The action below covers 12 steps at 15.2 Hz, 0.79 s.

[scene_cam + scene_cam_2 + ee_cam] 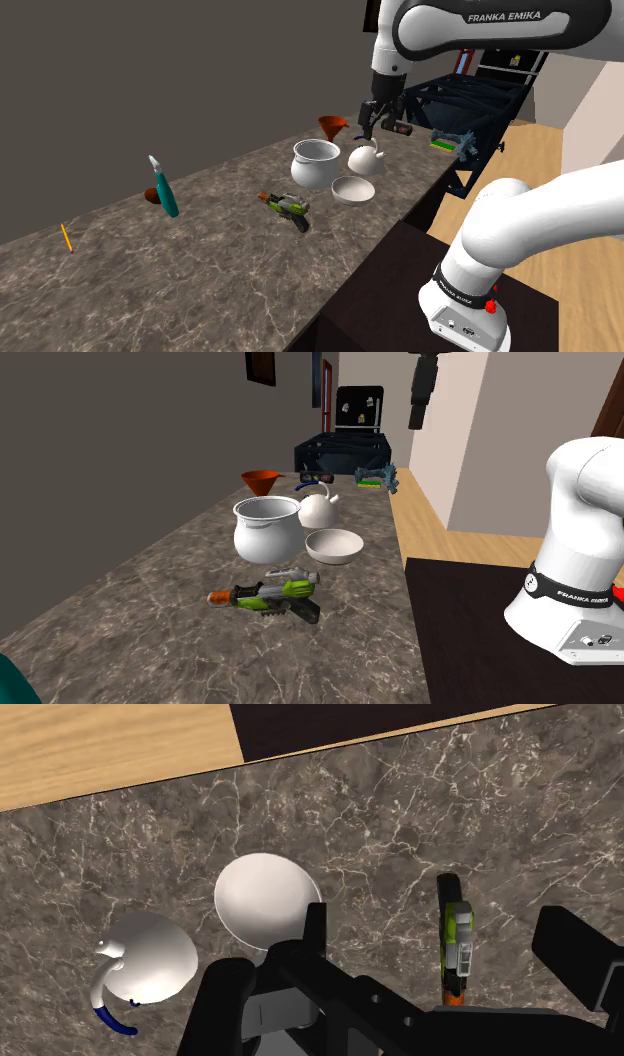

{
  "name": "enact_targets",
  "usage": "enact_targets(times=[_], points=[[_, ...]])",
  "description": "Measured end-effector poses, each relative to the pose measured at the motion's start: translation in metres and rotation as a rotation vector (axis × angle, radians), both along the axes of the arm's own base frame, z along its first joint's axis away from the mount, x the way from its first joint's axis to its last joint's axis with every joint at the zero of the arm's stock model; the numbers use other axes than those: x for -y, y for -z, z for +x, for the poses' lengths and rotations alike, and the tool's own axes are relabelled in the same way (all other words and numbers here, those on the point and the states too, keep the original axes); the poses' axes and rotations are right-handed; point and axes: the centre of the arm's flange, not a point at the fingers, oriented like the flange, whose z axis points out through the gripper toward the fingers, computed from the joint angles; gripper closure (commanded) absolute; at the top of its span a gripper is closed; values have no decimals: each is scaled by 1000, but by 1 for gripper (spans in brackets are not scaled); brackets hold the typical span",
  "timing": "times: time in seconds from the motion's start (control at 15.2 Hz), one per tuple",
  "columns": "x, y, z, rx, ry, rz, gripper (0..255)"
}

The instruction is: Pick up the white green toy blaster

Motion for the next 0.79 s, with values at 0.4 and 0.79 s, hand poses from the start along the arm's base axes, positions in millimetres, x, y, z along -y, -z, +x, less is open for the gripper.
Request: enact_targets(times=[0.4, 0.79], points=[[-2, 39, 36, -1, -8, 20, 0], [-6, 95, 89, 3, -20, 51, 0]])
